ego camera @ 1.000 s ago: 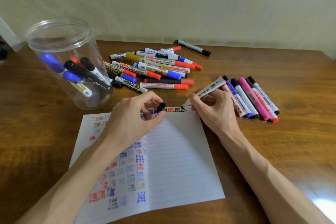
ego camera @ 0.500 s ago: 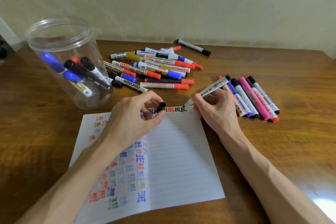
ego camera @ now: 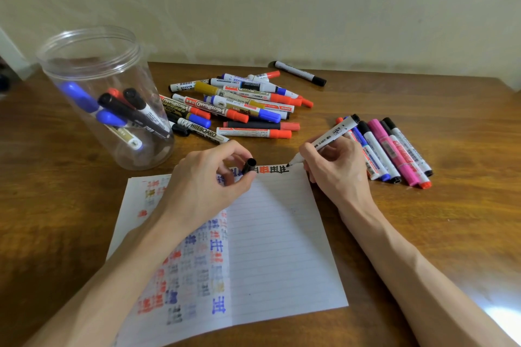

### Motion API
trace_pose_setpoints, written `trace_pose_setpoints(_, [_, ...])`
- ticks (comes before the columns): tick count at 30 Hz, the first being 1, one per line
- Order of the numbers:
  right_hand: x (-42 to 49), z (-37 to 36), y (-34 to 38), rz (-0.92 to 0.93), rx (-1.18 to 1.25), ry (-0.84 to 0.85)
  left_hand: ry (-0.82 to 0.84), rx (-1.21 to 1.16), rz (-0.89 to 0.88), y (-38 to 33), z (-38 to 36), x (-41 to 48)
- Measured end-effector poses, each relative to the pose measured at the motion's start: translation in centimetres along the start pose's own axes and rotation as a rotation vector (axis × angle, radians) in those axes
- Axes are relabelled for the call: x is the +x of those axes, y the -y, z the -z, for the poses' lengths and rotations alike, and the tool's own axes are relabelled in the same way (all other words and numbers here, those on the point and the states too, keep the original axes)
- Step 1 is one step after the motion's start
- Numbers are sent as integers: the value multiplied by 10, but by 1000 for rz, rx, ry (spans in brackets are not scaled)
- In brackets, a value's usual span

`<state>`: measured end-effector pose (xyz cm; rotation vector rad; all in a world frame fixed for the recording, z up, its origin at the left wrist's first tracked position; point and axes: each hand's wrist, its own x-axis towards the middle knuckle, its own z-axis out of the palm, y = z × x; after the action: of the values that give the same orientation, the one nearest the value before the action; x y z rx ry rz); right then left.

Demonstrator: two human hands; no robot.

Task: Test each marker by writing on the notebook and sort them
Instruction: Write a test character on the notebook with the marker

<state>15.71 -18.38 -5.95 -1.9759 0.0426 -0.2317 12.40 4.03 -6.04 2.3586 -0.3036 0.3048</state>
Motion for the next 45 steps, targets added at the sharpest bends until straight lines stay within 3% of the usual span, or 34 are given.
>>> trace_pose_setpoints(17, [-1, 1, 2, 1, -48, 35, 5, 4, -23, 1, 0, 0])
trace_pose_setpoints(23, [0, 4, 5, -74, 118, -4, 18, -15, -62, 3, 0, 0])
trace_pose_setpoints(28, [-3, 2, 11, -46, 352, 115, 35, -60, -101, 2, 0, 1])
trace_pose_setpoints(33, [-6, 2, 10, 11, 420, 184, 21, -84, -122, 0, 1, 0])
trace_pose_setpoints(45, [-9, 0, 10, 105, 371, 355, 19, -91, -121, 0, 1, 2])
